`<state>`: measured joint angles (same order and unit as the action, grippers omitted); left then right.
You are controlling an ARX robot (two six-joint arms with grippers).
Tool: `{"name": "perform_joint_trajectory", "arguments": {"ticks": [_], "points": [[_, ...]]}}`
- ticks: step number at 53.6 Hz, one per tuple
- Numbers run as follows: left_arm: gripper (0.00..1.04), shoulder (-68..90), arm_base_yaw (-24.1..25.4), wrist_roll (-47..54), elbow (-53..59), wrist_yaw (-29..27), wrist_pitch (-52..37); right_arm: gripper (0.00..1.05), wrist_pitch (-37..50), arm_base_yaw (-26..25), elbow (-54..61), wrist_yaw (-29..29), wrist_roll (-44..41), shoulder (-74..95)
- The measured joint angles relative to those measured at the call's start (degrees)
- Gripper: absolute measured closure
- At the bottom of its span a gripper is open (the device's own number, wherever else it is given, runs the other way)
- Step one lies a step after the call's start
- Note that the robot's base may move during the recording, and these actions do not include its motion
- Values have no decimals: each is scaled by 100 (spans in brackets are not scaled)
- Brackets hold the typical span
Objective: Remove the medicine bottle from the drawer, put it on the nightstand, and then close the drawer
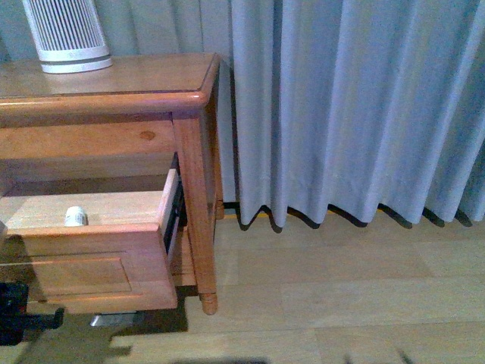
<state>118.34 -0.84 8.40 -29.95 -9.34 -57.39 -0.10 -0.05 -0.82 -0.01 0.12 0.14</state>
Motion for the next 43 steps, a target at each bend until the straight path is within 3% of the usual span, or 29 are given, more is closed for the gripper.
{"name": "perform_joint_trajectory", "arguments": {"ticks": [9,18,34,43], "points": [[79,-308,-68,0,369,-87,101,7,0,0,0,0,2,0],[53,-352,-122,85,601,323,210,7,0,0,0,0,2,0],[6,-1591,-103,490,793,424,348,7,0,0,0,0,2,0],[7,-3327,101,767,713,599,1443,7,0,0,0,0,2,0]]}}
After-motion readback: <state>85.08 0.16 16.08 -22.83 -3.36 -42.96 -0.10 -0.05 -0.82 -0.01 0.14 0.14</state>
